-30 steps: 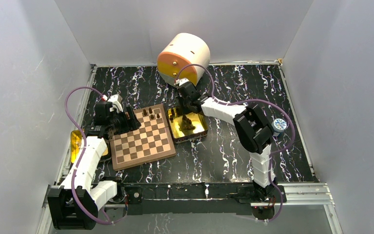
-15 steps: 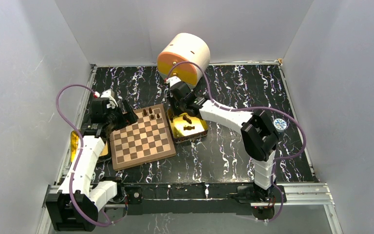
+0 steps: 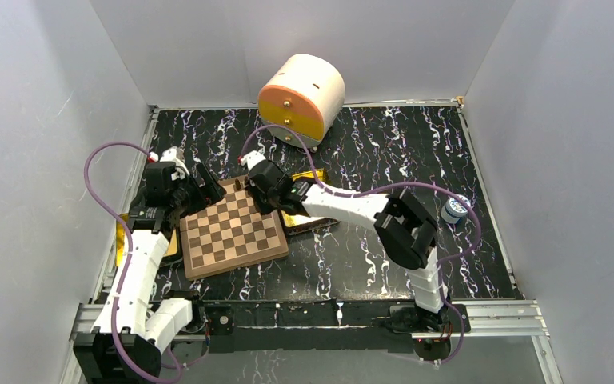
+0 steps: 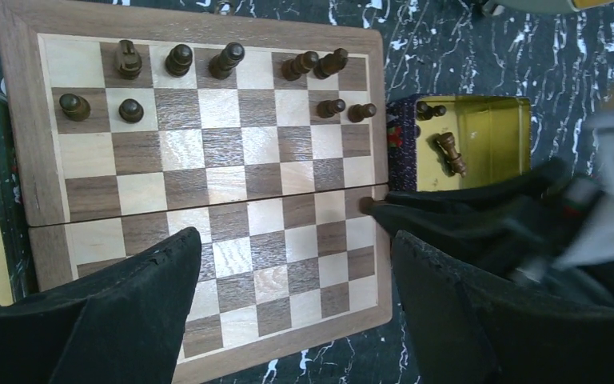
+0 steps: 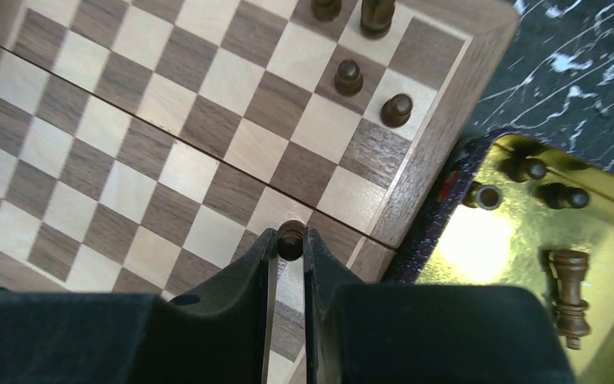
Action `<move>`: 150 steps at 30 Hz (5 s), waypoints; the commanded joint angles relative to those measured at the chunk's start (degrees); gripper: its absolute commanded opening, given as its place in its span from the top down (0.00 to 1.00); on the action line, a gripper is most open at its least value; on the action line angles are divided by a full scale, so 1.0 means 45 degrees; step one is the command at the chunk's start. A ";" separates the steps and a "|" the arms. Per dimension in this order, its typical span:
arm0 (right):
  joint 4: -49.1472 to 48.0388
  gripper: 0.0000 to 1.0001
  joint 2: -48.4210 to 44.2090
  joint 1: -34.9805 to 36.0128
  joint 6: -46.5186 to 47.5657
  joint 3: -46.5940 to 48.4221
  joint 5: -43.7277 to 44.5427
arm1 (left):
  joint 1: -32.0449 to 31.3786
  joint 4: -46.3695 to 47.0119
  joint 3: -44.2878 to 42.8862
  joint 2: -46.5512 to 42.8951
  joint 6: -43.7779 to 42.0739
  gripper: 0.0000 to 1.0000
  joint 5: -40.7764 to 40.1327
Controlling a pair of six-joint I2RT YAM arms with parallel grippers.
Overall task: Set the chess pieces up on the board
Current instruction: Place the chess piece on the chessboard, then pick up the chess piece from the chessboard, then place the chess piece on the chessboard.
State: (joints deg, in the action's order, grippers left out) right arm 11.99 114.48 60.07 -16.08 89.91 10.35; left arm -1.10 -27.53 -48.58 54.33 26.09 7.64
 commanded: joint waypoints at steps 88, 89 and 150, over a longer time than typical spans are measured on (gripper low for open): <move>-0.1233 0.59 -0.7519 -0.1206 -0.0568 -0.7126 0.1453 | -0.6044 0.0102 -0.2463 0.7222 0.0419 0.89 -0.3634; -0.1226 0.59 -0.7511 -0.1217 -0.0578 -0.7128 0.1431 | -0.6044 -0.0079 -0.2564 0.7180 0.0405 0.89 -0.3841; -0.1203 0.59 -0.7657 -0.1221 -0.0605 -0.7226 0.1212 | -0.0360 0.0974 -0.2075 0.7664 -0.1578 0.92 -0.3651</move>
State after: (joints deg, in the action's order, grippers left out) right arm 8.82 81.89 54.76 -18.28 56.36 15.92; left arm -3.09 -23.79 -58.57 88.77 19.49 -8.64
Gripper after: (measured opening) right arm 0.405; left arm 0.130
